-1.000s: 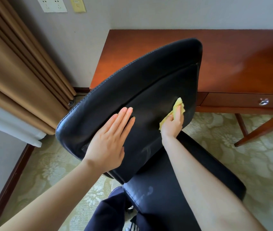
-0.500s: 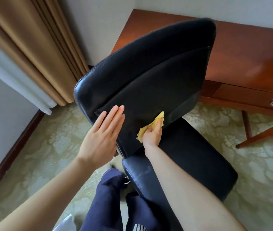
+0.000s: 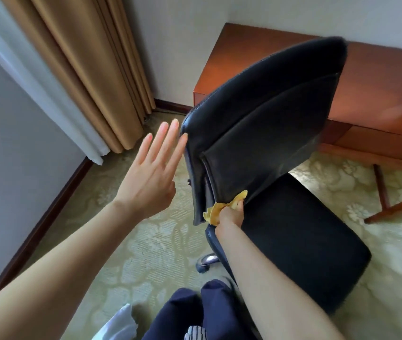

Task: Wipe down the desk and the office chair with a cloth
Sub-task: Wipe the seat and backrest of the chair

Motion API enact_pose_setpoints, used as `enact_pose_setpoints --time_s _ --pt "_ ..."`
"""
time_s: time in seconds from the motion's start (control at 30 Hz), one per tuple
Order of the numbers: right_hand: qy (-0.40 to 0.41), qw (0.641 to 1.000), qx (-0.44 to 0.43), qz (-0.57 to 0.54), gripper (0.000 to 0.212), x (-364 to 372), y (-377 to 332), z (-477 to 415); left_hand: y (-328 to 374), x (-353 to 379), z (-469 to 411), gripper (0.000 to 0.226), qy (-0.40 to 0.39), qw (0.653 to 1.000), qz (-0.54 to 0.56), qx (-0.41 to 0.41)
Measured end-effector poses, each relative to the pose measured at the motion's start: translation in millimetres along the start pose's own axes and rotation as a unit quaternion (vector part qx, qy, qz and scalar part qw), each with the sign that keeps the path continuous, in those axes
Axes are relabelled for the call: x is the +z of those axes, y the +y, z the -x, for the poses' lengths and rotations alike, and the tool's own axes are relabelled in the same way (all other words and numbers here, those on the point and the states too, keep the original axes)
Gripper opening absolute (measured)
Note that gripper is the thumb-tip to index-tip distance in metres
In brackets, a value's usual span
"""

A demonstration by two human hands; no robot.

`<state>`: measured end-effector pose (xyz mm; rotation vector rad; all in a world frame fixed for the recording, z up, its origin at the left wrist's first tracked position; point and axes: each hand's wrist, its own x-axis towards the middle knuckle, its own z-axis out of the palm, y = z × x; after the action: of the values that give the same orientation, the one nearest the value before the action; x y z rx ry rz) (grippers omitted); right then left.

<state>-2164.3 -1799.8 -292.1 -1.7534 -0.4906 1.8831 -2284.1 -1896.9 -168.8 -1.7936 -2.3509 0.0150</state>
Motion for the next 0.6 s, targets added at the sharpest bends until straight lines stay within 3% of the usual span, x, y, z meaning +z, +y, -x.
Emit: enact_pose_setpoints --time_s 0.07,0.23,0.33,0.43,0.53,0.6 --pt "0.032 0.998 -0.048 0.019 0.042 9.2 0.5 10.4 -4.4 -5.4 -10.8 0.095 -0.015 0.995 0.095 0.007" --pt "0.036 0.977 -0.201 0.058 0.030 33.1 -17.4 39.2 -7.5 -3.1 -17.1 0.091 -0.002 0.962 0.273 0.028" --pt "0.020 0.920 -0.354 0.167 0.048 45.3 -30.1 48.9 -12.5 -0.3 -17.2 0.098 -0.015 0.958 0.284 0.033" --pt "0.025 0.863 -0.465 0.195 0.053 50.7 -32.8 55.7 -16.6 -0.2 -16.7 0.101 -0.019 0.967 0.248 0.046" --pt "0.042 0.752 -0.597 0.277 0.052 46.0 -18.6 56.3 -18.0 3.9 -15.0 0.101 -0.023 0.981 0.190 0.038" --pt "0.033 0.701 -0.639 0.315 0.052 38.0 -12.1 49.8 -13.9 3.4 -15.1 0.100 -0.015 0.985 0.171 0.023"
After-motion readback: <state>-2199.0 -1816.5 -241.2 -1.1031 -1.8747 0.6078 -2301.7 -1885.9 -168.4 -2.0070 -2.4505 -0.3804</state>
